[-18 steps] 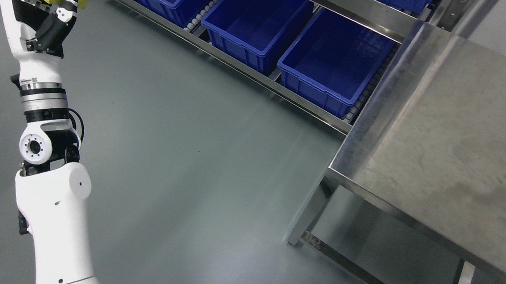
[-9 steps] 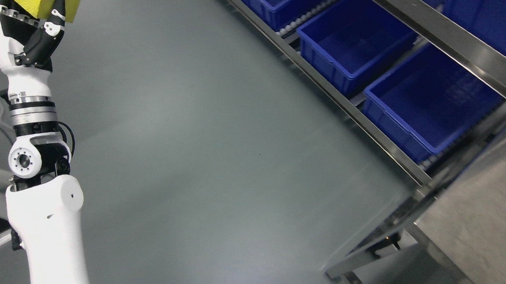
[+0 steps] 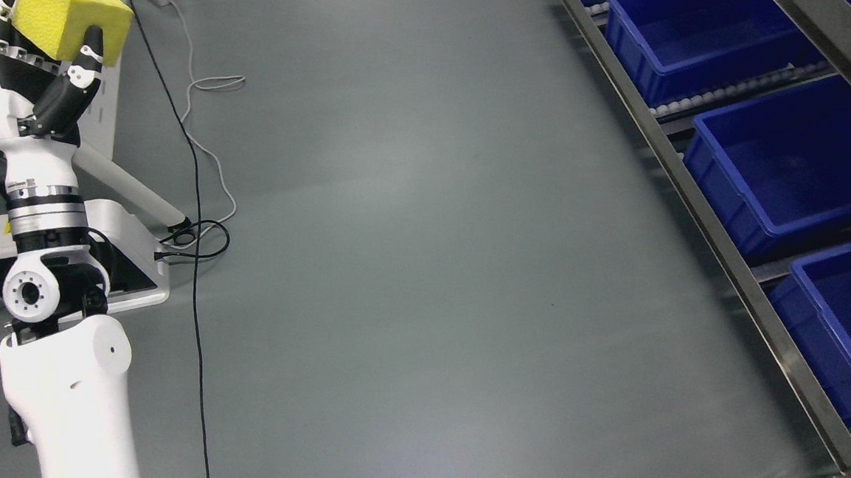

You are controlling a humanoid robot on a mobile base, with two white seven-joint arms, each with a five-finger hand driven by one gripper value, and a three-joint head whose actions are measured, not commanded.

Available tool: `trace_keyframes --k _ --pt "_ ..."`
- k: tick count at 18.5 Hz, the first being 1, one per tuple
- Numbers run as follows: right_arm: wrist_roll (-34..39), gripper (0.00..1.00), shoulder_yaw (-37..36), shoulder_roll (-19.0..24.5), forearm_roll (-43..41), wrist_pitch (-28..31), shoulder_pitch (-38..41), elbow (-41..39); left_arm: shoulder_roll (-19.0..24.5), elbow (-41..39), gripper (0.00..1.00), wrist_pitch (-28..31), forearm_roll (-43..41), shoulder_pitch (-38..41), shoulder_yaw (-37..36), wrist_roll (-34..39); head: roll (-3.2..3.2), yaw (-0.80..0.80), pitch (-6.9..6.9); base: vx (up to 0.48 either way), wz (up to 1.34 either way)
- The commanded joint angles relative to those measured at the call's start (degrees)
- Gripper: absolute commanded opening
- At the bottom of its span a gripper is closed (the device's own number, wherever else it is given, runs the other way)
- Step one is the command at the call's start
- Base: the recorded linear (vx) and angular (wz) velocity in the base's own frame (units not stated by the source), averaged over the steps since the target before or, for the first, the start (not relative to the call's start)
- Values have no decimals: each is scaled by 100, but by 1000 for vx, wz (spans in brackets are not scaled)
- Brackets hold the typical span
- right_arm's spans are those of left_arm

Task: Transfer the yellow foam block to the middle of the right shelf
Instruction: 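Turn toward the blue bin shelf carrying the cube raised in the left hand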

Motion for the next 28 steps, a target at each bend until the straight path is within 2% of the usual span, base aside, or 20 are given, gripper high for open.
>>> trace_keyframes --k 1,11,28 --pt "4 100 0 -100 0 -1 -8 -100 95 -67 41 -39 7 46 359 -51 0 0 0 113 416" --pt "4 100 0 -100 0 -1 -8 -100 95 -50 41 -22 24 -95 350 -60 0 0 0 195 39" --pt "4 100 0 -100 0 -1 -8 -100 162 -85 41 -57 24 -147 403 -60 0 0 0 396 -376"
